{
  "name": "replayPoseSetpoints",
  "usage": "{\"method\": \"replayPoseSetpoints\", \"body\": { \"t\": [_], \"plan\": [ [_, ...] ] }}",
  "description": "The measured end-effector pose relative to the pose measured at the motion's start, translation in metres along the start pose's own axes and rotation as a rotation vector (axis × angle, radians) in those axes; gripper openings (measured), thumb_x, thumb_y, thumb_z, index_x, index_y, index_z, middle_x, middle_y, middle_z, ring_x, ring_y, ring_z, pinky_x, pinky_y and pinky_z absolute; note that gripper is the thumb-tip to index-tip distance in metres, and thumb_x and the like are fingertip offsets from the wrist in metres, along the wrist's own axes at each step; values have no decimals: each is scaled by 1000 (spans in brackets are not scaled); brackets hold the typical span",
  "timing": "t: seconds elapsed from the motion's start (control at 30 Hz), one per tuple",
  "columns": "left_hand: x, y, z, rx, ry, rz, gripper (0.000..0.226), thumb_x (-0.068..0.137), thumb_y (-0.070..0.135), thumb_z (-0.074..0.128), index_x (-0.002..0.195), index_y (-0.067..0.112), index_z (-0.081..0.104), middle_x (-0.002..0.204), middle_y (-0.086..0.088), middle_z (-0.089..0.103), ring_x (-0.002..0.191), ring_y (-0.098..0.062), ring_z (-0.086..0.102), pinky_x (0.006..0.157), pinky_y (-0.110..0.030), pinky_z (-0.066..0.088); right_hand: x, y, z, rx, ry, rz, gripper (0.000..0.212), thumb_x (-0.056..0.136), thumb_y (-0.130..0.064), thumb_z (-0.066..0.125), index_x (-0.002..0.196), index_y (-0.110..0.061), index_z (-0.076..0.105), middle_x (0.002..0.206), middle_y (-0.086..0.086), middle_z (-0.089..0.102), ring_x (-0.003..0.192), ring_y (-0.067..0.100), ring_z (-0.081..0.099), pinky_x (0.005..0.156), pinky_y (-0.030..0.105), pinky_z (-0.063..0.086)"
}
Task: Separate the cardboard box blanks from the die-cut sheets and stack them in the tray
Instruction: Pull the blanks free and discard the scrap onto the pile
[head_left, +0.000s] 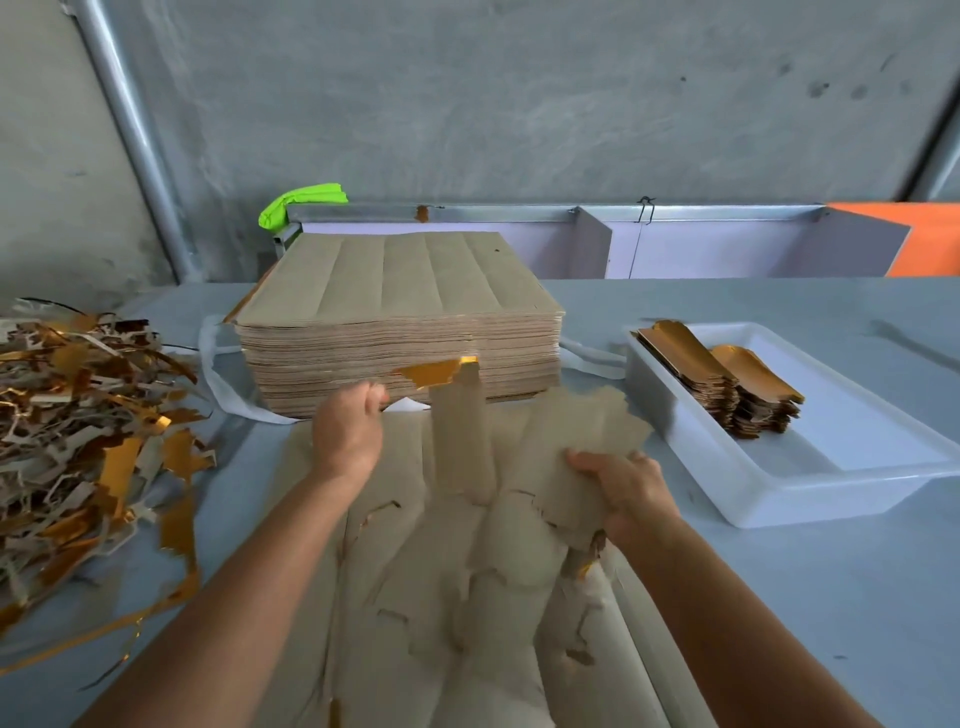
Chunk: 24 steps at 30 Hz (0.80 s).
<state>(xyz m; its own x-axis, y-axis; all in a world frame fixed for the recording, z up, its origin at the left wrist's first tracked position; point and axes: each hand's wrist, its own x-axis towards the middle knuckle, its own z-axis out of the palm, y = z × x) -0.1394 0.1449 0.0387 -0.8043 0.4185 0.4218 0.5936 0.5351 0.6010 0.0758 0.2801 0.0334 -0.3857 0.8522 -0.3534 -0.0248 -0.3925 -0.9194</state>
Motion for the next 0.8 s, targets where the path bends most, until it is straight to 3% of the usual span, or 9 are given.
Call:
{"method": "replayPoseSetpoints", "body": {
  "t": [0.17, 0.3, 0.33, 0.37, 0.43, 0.53, 0.6, 0.7, 0.8],
  "plan": [
    [-7, -33, -11, 160, 4, -157, 37, 101, 13, 36, 83, -9, 60, 90, -30, 62, 82, -38, 55, 65, -39, 32, 5, -3, -16, 230, 130, 37, 29, 73, -5, 78, 83, -15, 52, 81, 6, 62, 73, 22, 60, 63, 38, 50],
    [-20, -21, -21, 267, -167, -195, 22, 98, 10, 42, 103, -1, 60, 107, -23, 57, 100, -40, 56, 75, -41, 41, 4, -2, -19, 302, 155, 17, 29, 75, -6, 76, 80, -18, 51, 84, 4, 61, 75, 21, 60, 71, 40, 49],
    [-25, -9, -23, 315, -196, -148, 22, 94, 6, 46, 114, 3, 56, 118, -22, 50, 105, -39, 54, 80, -42, 43, 3, -1, -18, 291, 135, 0, 28, 76, -6, 76, 81, -19, 51, 85, 4, 62, 76, 21, 60, 69, 39, 49],
    [-30, 3, -24, 365, -198, -91, 36, 90, 1, 49, 126, 7, 48, 131, -20, 41, 110, -38, 52, 84, -43, 45, 2, 0, -15, 274, 111, -20, 28, 77, -6, 75, 82, -19, 51, 85, 3, 62, 77, 20, 60, 65, 37, 50],
    [-48, 32, -23, 357, -74, 138, 60, 83, -3, 53, 139, 11, 36, 147, -17, 28, 112, -36, 54, 83, -41, 48, -3, 1, -9, 241, 60, -70, 26, 78, -5, 74, 83, -20, 53, 84, 2, 63, 75, 19, 61, 57, 31, 50],
    [-72, 71, -15, 165, 96, 677, 56, 77, 9, 69, 130, 7, 50, 136, -15, 48, 99, -31, 62, 78, -36, 55, -12, 0, -1, 198, -29, -144, 21, 78, -2, 72, 83, -17, 58, 70, -2, 70, 60, 13, 67, 44, 22, 51],
    [-75, 81, -6, 180, -61, 808, 73, 75, 39, 74, 136, 11, 45, 134, -7, 51, 112, -29, 54, 93, -38, 47, -18, 0, 3, 161, -107, -161, 18, 78, -2, 72, 86, -13, 62, 66, -4, 72, 57, 11, 69, 44, 21, 51],
    [-65, 75, 9, 300, -487, 611, 104, 64, 68, 68, 146, 20, 26, 137, 1, 47, 132, -21, 34, 111, -44, 18, -22, -3, 1, 156, -178, -165, 30, 75, -7, 76, 102, -11, 63, 84, 1, 74, 76, 18, 72, 54, 29, 56],
    [-59, 62, 16, 275, -698, 438, 79, 59, 75, 66, 116, 22, 51, 109, 7, 57, 113, -19, 48, 105, -43, 23, -20, -5, -5, 185, -199, -161, 43, 72, -12, 78, 111, -12, 61, 96, 5, 73, 87, 23, 70, 61, 36, 57]
  ]
}}
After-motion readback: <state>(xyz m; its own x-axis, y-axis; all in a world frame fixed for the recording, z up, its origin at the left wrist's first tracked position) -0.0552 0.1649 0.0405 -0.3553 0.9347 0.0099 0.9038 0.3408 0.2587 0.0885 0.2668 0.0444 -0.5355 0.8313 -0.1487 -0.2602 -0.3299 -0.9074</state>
